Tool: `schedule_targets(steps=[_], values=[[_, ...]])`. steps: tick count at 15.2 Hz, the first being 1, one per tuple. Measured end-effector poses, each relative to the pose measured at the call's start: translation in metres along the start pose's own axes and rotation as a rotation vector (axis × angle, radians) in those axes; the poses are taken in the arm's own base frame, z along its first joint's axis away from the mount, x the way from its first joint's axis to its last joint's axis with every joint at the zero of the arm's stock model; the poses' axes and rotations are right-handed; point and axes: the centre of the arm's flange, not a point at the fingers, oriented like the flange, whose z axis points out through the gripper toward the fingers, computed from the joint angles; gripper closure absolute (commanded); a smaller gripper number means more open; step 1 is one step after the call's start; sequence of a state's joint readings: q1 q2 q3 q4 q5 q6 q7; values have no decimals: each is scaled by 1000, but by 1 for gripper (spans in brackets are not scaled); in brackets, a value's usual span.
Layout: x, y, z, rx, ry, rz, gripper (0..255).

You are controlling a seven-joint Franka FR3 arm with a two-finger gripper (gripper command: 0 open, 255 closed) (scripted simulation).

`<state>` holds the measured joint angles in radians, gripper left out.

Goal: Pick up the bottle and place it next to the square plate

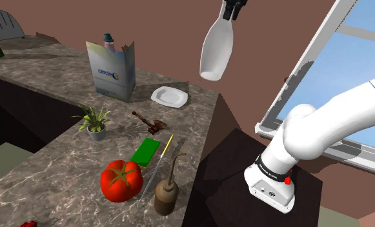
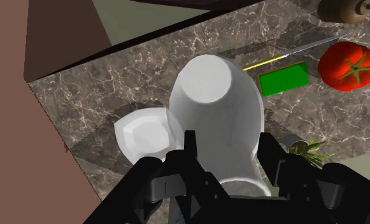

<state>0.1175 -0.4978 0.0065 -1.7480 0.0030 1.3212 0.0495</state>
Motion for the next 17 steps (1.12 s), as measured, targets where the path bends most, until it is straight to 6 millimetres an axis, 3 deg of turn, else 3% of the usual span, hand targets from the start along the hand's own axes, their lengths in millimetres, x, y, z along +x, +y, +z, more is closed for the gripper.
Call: schedule_targets(steps=[7, 17], values=[[30, 78, 5, 0, 0, -1, 255], [26, 84, 57, 0, -1, -2, 255]])
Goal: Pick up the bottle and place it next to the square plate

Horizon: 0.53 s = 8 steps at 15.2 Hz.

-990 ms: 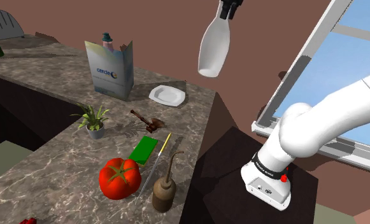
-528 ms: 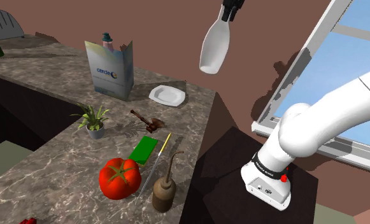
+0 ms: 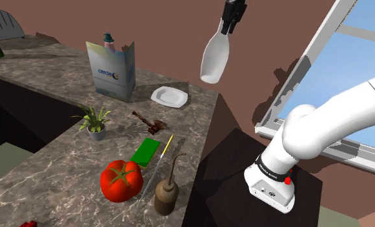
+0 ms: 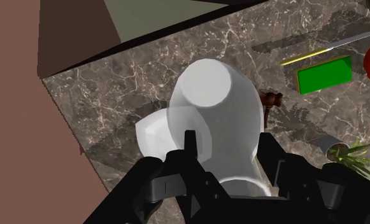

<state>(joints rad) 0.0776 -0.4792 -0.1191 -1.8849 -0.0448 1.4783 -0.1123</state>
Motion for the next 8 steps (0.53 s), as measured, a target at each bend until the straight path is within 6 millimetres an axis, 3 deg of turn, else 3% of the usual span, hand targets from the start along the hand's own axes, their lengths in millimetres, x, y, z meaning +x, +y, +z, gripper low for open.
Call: schedule_targets(steps=[8], values=[[-1, 0, 41, 0, 0, 0, 255]])
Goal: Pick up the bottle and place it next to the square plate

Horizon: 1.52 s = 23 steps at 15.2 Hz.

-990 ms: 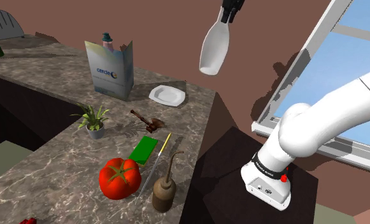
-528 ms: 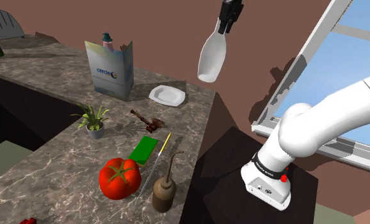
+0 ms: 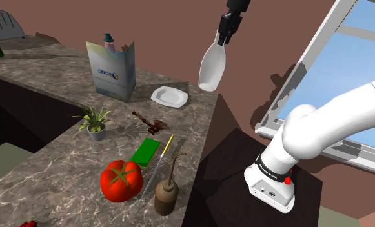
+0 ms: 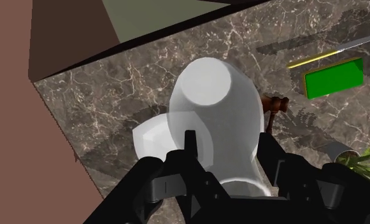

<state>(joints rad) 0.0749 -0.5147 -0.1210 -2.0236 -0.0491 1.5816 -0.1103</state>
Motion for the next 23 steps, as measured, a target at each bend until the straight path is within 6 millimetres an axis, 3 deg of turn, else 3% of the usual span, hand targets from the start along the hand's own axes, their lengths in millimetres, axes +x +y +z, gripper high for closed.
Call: schedule_targets(steps=[23], values=[[-10, -1, 122, 0, 0, 0, 255]])
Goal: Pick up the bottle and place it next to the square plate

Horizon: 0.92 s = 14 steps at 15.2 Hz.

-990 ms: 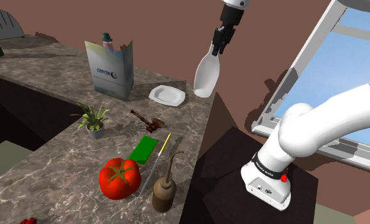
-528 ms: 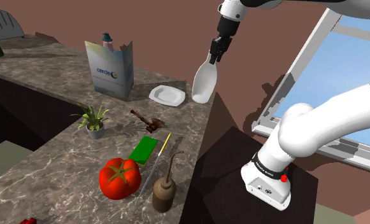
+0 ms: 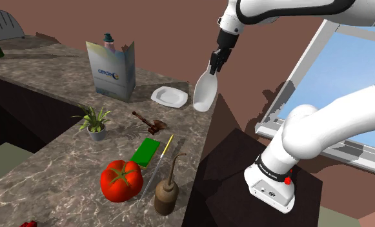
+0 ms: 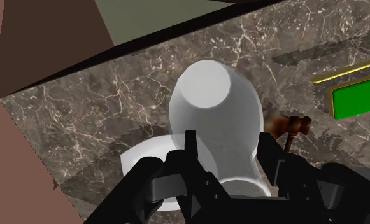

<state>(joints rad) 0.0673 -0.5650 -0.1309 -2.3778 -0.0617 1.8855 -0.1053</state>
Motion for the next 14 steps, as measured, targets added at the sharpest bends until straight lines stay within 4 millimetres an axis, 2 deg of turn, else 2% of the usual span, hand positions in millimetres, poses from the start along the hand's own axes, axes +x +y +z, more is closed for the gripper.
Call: schedule_targets(steps=[14], values=[[-5, 1, 72, 0, 0, 0, 255]])
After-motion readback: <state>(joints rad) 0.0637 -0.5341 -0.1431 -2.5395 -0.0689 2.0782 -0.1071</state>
